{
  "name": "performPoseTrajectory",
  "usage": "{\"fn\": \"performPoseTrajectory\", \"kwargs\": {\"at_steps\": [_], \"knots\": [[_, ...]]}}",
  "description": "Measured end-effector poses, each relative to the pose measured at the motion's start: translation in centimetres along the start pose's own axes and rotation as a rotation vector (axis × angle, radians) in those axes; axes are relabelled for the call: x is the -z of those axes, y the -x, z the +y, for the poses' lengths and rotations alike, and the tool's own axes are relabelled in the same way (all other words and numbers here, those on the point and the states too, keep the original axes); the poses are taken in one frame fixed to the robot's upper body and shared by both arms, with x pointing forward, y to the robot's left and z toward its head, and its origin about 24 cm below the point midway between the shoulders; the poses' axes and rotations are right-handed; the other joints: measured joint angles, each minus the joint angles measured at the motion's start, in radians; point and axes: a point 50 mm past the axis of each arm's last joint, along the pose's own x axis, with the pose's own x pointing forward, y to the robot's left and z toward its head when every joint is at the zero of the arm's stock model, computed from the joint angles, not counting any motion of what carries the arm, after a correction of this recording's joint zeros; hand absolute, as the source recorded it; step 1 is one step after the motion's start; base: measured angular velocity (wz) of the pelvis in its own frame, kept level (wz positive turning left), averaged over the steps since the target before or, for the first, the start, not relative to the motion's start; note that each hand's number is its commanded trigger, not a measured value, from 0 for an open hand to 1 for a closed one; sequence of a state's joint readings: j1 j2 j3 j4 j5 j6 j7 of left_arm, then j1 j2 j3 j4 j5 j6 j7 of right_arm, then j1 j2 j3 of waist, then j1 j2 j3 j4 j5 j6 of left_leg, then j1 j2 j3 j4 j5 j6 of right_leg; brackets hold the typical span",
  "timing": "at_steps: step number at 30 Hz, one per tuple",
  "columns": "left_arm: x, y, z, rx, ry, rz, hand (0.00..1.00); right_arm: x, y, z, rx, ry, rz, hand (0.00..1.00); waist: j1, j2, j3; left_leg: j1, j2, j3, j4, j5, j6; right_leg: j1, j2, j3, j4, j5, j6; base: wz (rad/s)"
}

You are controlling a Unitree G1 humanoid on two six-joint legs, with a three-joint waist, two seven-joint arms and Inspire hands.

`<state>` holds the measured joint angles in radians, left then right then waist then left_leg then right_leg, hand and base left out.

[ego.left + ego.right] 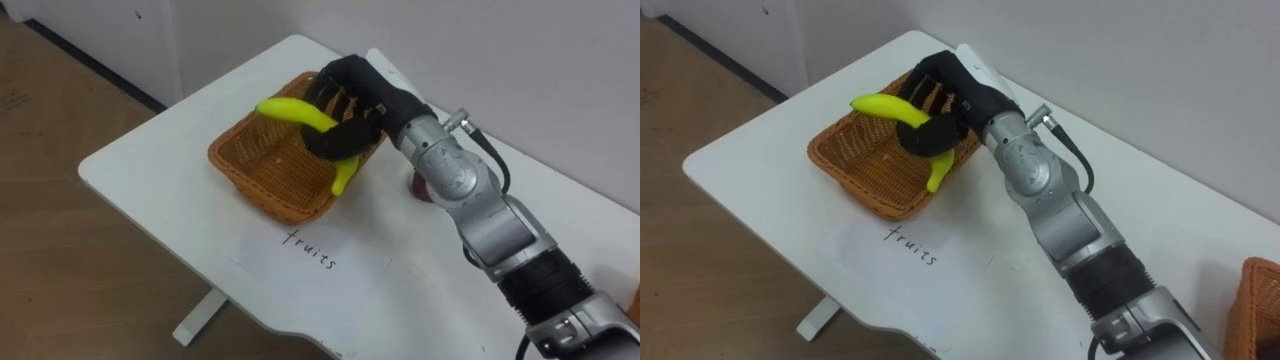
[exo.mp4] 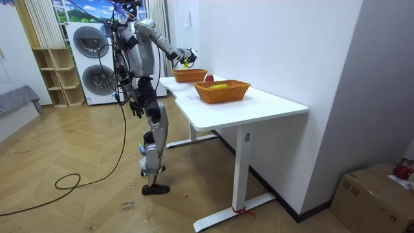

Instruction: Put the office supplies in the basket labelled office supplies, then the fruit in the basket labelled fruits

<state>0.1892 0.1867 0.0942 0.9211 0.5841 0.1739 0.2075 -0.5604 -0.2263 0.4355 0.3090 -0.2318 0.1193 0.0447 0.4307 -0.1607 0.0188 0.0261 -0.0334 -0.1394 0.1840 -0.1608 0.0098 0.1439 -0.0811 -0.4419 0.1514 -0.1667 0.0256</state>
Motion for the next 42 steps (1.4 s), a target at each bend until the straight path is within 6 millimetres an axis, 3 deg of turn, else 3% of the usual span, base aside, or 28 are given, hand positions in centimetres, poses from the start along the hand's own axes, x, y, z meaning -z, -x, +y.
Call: {"fn": "performPoseTrajectory", "kwargs": {"at_steps": [1,2,3,4,25,42], "knots": [[0.0,0.0,0.0,0.0,0.0,0.0,0.0,0.1,0.0,0.1,-0.005,0.004,0.004,0.53,0.001,0.0,0.0,-0.001,0.0,0.0,0.0,0.0,0.0,-0.001,0.0,0.0,0.0,0.0,0.0,0.0],[0.0,0.0,0.0,0.0,0.0,-0.001,0.0,0.2,0.0,0.3,-0.012,0.011,0.01,0.17,0.004,0.0,0.0,-0.003,0.0,0.0,0.0,0.0,0.0,-0.002,0.0,0.0,0.0,0.0,0.0,0.0],[-0.1,0.0,0.0,-0.001,0.0,-0.002,0.0,0.3,0.0,0.4,-0.014,0.012,0.014,0.02,0.005,0.0,-0.0001,-0.004,0.0,0.0,0.0,0.0,0.0,-0.003,0.0,0.0,0.0,0.0,0.0,0.0],[-0.1,0.0,0.0,-0.002,0.001,-0.004,0.0,0.5,0.0,0.4,-0.016,0.013,0.021,0.0,0.01,0.0,-0.0001,-0.005,0.0,0.0,0.0,0.0,0.0,-0.004,0.0,0.0,0.0,0.0,0.0,0.0],[-0.2,0.0,0.2,-0.012,0.002,-0.009,0.0,1.2,-0.1,0.6,-0.026,0.013,0.051,0.0,0.016,-0.009,-0.0012,-0.003,0.0,-0.002,-0.001,0.002,0.003,0.0,-0.005,0.0,0.0,-0.003,0.004,0.0],[-0.2,0.0,0.1,-0.009,0.004,-0.015,0.0,1.5,-0.1,0.7,-0.032,0.015,0.056,0.0,0.016,-0.025,0.0064,-0.003,0.0,-0.002,-0.002,0.001,0.003,-0.001,-0.005,-0.001,0.0,-0.003,0.004,0.0]]}}
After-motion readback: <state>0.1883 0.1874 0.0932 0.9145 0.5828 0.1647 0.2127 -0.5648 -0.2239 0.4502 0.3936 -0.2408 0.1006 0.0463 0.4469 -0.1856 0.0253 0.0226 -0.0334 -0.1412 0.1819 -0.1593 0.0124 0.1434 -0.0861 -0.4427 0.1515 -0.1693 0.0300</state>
